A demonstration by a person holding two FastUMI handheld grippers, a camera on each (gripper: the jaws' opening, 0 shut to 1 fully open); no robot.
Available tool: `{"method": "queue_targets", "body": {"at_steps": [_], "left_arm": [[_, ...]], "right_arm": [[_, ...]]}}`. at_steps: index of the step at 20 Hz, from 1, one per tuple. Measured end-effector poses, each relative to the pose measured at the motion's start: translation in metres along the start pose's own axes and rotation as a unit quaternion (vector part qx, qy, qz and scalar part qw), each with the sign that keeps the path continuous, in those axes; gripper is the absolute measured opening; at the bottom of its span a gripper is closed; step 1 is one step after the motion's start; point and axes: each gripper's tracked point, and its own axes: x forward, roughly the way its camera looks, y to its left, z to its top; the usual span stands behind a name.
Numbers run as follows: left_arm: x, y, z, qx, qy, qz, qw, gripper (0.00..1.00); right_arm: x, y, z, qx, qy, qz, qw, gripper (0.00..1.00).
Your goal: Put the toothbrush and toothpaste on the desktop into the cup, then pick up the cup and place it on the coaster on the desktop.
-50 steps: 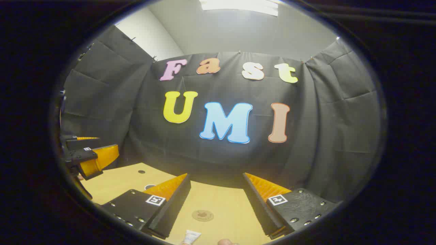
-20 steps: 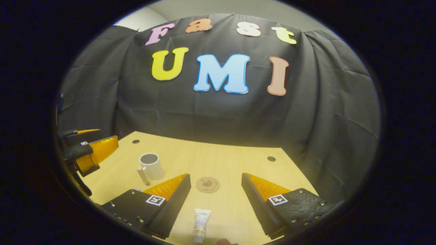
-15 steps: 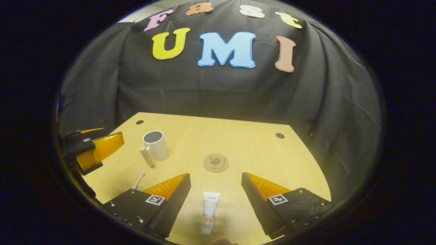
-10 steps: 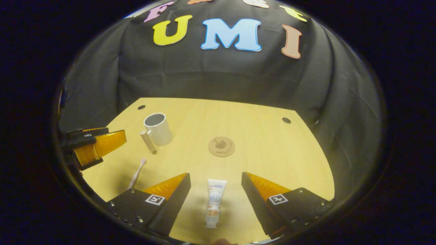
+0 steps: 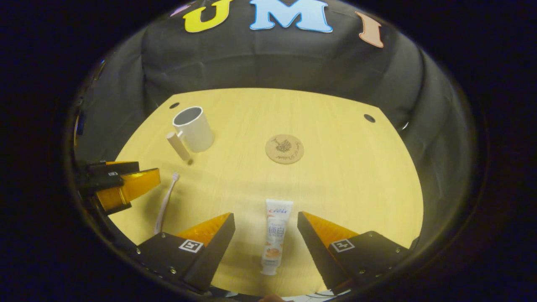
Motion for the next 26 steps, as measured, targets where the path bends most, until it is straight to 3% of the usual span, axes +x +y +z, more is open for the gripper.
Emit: {"method": "queue_targets", "body": {"at_steps": [4,5,6,13,20,22,24,25,26], "left_arm": [[0.017,0.003,-0.025,-0.014,0.072,-0.002,0.997,0.96],[0.018,0.005,-0.030,-0.014,0.087,-0.002,0.996,0.92],[0.020,0.007,-0.035,-0.012,0.102,0.000,0.995,0.96],[0.028,0.007,-0.067,-0.013,0.197,-0.002,0.980,0.96],[0.032,0.007,-0.081,-0.026,0.240,-0.002,0.970,0.96],[0.033,0.005,-0.086,-0.031,0.251,-0.006,0.967,1.00],[0.032,0.004,-0.094,-0.035,0.270,-0.007,0.962,0.87],[0.033,0.004,-0.096,-0.037,0.275,-0.006,0.961,0.95],[0.036,0.004,-0.099,-0.040,0.277,-0.005,0.960,0.89]], "right_arm": [[0.013,0.003,-0.013,0.016,0.044,0.006,0.999,0.94],[0.016,0.003,-0.016,0.021,0.056,0.006,0.998,0.95],[0.019,0.004,-0.021,0.025,0.070,0.008,0.997,0.95],[0.036,0.004,-0.044,0.038,0.154,0.006,0.987,0.96],[0.054,-0.003,-0.054,0.050,0.191,0.002,0.980,0.96],[0.056,-0.004,-0.057,0.055,0.202,0.004,0.978,0.96],[0.057,-0.002,-0.058,0.057,0.209,0.009,0.976,0.94],[0.058,-0.004,-0.058,0.056,0.210,0.006,0.976,0.90],[0.059,-0.001,-0.059,0.058,0.211,0.010,0.976,0.83]]}}
